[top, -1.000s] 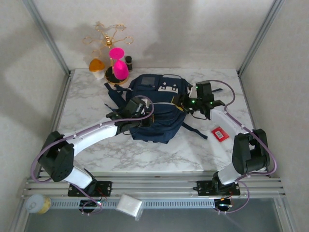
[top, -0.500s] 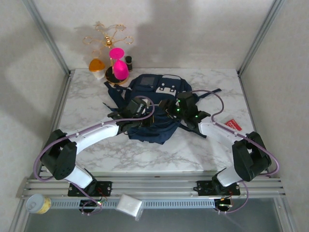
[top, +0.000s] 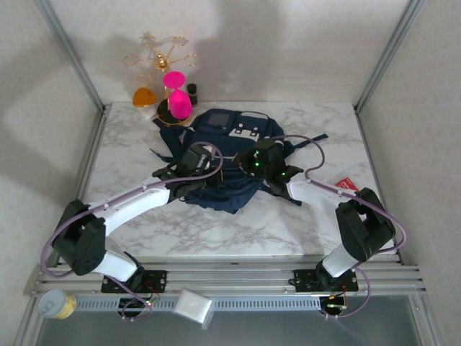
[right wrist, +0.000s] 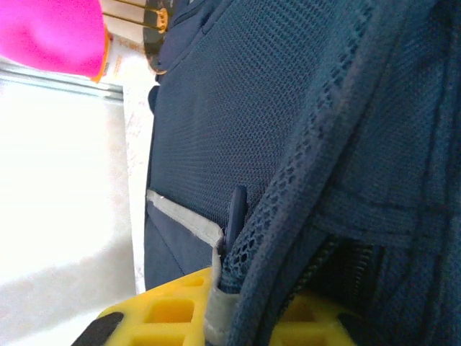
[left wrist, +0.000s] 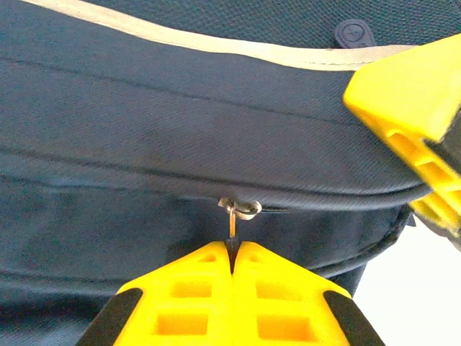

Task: Pack the student bag
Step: Unzip the student bag at the center of the table.

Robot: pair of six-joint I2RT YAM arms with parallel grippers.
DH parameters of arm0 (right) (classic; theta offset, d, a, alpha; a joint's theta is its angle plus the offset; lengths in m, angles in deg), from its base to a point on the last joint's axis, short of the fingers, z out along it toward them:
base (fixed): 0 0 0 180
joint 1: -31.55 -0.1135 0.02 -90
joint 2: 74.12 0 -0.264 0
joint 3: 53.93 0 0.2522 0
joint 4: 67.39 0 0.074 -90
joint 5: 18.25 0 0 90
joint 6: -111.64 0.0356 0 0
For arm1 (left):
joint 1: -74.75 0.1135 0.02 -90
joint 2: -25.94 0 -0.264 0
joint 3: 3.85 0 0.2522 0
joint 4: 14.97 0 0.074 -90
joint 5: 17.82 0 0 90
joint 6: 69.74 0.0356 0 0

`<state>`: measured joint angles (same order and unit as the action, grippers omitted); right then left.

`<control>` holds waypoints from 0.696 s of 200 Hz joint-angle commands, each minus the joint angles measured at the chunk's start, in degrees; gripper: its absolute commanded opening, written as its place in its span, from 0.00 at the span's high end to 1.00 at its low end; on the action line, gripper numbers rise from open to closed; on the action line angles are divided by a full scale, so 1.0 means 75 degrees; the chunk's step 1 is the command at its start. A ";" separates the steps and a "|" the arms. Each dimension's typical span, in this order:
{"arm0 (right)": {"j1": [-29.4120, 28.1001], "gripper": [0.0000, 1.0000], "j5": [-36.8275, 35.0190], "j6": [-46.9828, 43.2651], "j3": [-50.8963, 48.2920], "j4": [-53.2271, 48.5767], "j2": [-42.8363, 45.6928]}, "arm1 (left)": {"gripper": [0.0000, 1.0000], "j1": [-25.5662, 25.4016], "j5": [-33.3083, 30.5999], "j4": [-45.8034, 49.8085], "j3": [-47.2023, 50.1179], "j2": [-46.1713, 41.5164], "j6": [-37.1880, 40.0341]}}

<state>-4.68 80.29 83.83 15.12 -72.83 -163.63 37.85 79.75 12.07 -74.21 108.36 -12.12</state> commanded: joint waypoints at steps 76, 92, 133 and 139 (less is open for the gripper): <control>0.3339 1.00 0.4712 -0.3767 0.0654 -0.2474 0.1331 | 1.00 0.0479 -0.1512 0.1394 0.0293 -0.0546 -0.0178; 0.3657 1.00 0.5191 -0.3968 0.0898 -0.2620 0.1116 | 1.00 0.0643 -0.1517 0.1225 0.0270 -0.0380 -0.0104; 0.3669 1.00 0.5754 -0.4168 0.1435 -0.2750 0.0339 | 1.00 0.0998 -0.1490 0.0327 -0.0020 0.0325 0.0294; 0.3671 1.00 0.5679 -0.4156 0.1463 -0.2781 0.0311 | 1.00 0.1065 -0.1445 0.0232 -0.0062 0.0431 0.0297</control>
<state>22.71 118.63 55.99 22.42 -96.85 -160.37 44.43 71.05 17.01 -72.46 108.81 -11.99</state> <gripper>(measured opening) 0.133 0.051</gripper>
